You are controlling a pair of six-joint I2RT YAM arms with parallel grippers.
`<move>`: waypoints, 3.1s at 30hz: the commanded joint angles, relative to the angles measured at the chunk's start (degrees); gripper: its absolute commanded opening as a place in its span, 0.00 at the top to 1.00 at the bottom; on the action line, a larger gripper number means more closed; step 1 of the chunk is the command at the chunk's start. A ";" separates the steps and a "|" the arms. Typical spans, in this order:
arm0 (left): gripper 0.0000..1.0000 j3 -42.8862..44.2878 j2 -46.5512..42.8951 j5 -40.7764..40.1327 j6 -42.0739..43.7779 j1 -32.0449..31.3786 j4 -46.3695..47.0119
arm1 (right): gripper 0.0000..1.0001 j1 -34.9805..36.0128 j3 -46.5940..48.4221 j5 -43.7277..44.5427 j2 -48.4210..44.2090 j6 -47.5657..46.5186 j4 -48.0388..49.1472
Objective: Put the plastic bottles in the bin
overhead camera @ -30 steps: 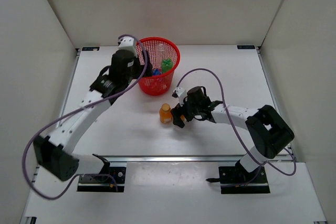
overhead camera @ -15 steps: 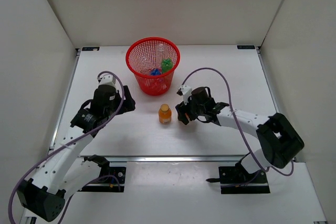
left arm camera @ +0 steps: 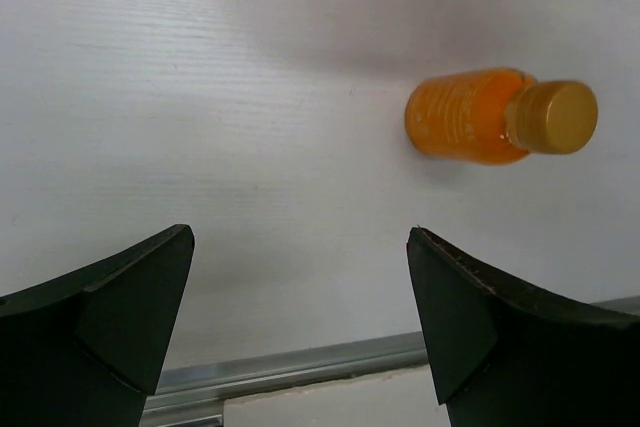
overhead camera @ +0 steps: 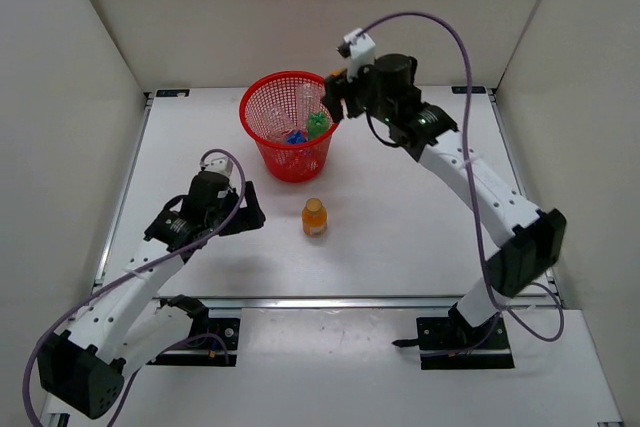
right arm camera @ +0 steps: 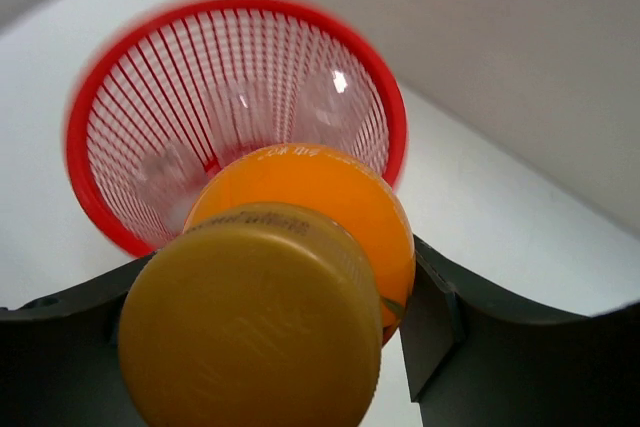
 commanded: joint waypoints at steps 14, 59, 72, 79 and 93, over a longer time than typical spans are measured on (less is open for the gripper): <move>0.02 2.38 7.48 8.69 11.56 -8.20 -4.47 | 0.01 4.07 35.05 -1.35 24.12 3.21 -15.87; 0.45 27.06 38.89 -2.63 17.30 -22.71 16.10 | 0.01 -30.55 -29.71 -1.87 -32.15 15.51 -20.45; 0.43 52.91 38.50 -13.27 20.01 -8.83 13.55 | 0.01 -35.21 -35.95 2.08 -33.02 14.46 -21.51; 0.18 54.41 45.01 -11.41 19.04 0.06 14.16 | 0.01 -34.69 -37.10 2.26 -32.41 14.46 -21.59; 0.01 49.68 32.13 -14.14 14.58 0.75 2.66 | 0.01 -35.83 -37.45 0.85 -31.45 14.90 -25.71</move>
